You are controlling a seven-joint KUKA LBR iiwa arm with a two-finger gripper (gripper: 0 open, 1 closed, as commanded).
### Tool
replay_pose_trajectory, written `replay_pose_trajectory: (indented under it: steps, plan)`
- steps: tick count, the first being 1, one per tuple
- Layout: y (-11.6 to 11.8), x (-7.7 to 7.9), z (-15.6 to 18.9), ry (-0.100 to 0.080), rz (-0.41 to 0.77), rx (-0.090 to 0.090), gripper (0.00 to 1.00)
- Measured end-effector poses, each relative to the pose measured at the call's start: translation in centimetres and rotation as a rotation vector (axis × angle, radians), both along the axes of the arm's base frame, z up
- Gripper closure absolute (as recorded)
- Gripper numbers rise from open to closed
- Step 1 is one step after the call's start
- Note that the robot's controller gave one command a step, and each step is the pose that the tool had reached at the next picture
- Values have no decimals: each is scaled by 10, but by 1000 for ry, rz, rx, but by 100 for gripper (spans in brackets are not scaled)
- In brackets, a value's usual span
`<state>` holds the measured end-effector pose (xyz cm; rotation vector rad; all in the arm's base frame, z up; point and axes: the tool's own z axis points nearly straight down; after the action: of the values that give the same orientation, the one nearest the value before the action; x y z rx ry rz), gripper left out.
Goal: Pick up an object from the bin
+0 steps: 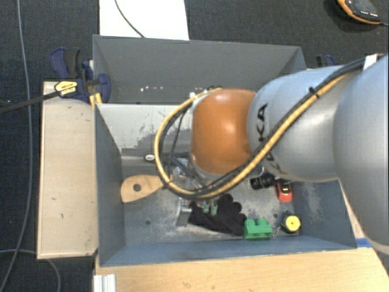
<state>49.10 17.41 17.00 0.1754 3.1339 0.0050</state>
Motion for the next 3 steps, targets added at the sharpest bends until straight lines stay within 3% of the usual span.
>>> replay_pose_trajectory:
  steps: [1,2,3]
  plan:
    - [-37,29,29,-12,61,2,0]
    - [-28,0,14,0,22,2,0]
    - [-86,29,-16,-10,66,2,0]
